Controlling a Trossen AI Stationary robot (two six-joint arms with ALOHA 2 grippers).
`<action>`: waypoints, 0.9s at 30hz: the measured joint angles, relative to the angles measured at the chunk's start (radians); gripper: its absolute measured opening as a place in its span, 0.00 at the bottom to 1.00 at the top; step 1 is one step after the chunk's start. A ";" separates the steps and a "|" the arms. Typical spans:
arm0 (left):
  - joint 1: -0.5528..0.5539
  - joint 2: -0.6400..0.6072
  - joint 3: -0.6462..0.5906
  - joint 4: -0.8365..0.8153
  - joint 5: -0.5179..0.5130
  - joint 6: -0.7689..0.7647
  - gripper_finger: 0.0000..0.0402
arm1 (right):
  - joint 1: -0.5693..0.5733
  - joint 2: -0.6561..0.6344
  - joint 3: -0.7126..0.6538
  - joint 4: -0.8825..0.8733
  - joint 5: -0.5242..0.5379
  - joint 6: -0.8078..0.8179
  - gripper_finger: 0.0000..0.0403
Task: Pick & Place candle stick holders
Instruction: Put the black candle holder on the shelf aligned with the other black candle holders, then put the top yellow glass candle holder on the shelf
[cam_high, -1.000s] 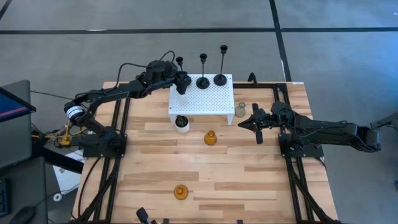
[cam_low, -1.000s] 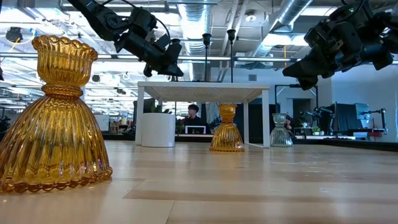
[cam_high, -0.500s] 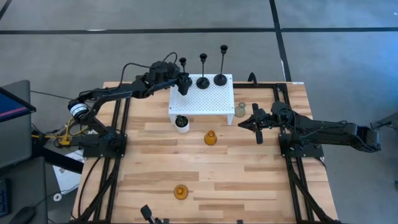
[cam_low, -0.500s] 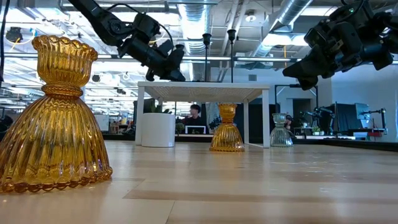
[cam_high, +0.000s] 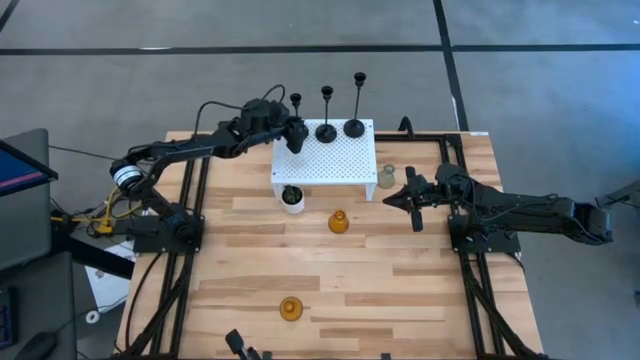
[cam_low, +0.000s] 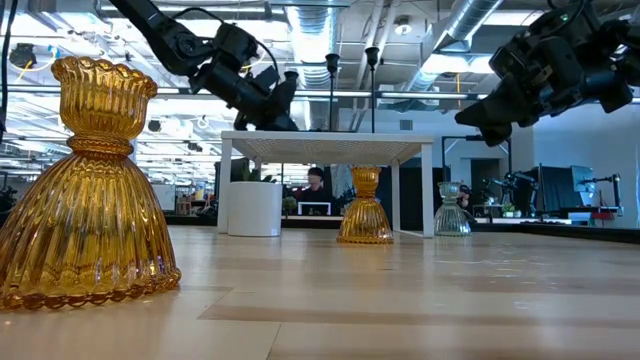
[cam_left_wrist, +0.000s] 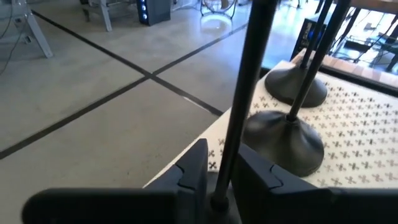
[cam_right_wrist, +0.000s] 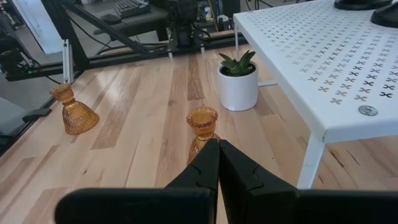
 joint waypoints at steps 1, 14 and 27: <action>0.000 0.000 0.000 0.010 0.000 0.000 0.17 | 0.000 0.000 0.000 -0.005 0.000 0.000 0.00; 0.000 -0.001 0.000 0.047 0.000 0.000 0.39 | 0.000 0.000 0.000 -0.024 0.000 0.000 0.00; -0.001 -0.002 0.000 0.047 0.001 -0.004 0.61 | 0.000 0.000 0.000 -0.023 0.000 0.000 0.00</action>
